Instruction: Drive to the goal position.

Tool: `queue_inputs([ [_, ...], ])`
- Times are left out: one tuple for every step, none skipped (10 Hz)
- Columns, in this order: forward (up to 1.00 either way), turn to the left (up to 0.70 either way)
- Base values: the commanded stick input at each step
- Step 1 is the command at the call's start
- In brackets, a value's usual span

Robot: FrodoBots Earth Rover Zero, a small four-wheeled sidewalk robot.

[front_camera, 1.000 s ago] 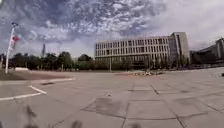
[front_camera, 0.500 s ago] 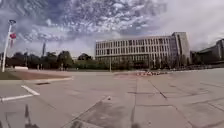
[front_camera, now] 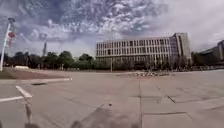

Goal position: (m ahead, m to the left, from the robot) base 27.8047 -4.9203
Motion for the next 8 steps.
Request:
queue_inputs([
  [0.70,0.00],
  [0.70,0.00],
  [0.70,-0.33],
  [0.70,-0.33],
  [0.70,-0.33],
  [0.70,-0.33],
  [0.70,-0.33],
  [0.70,-0.33],
])
